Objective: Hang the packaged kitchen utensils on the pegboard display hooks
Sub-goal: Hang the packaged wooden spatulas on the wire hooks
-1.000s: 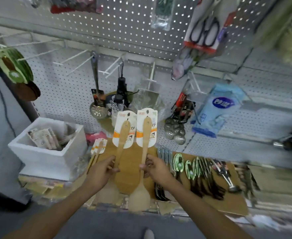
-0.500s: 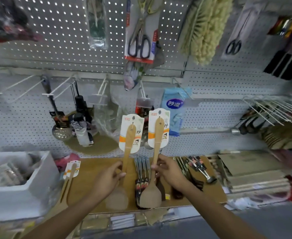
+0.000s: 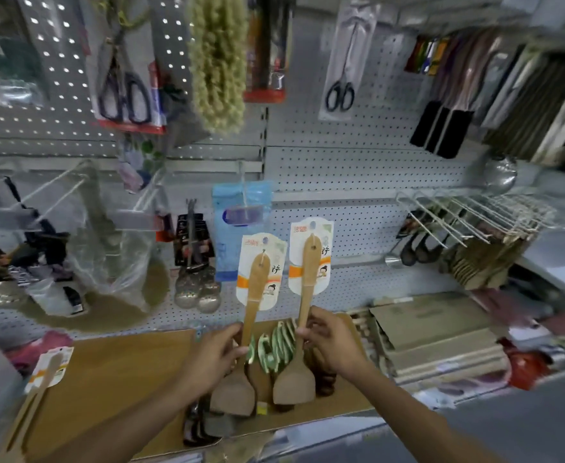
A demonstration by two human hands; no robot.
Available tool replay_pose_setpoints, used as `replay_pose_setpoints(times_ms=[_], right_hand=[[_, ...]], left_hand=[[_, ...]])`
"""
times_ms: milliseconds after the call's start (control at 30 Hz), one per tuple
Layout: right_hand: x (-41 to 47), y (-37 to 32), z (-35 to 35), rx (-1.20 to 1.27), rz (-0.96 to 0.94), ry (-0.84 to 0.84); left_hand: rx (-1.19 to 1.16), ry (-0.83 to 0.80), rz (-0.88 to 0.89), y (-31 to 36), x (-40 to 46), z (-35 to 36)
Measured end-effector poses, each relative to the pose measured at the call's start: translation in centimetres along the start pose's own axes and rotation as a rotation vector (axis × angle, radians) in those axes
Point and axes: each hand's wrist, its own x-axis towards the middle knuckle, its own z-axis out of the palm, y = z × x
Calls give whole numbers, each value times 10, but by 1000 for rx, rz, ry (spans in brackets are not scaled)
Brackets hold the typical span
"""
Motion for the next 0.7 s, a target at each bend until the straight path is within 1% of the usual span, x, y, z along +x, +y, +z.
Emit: replay_pose_setpoints(times_ms=[200, 333, 500, 567, 700], right_hand=[[-9, 33, -110, 10, 25, 85], [-23, 56, -175, 39, 65, 141], [-47, 70, -242, 8, 68, 164], [-57, 77, -265, 5, 57, 203], [-76, 100, -310, 25, 55, 305]], left_hand=[[45, -36, 42, 69, 64, 67], [56, -50, 113, 124, 97, 112], [-2, -107, 180, 170, 128, 167], [5, -131, 222, 190, 139, 188], [-15, -205, 248, 220, 162, 227]])
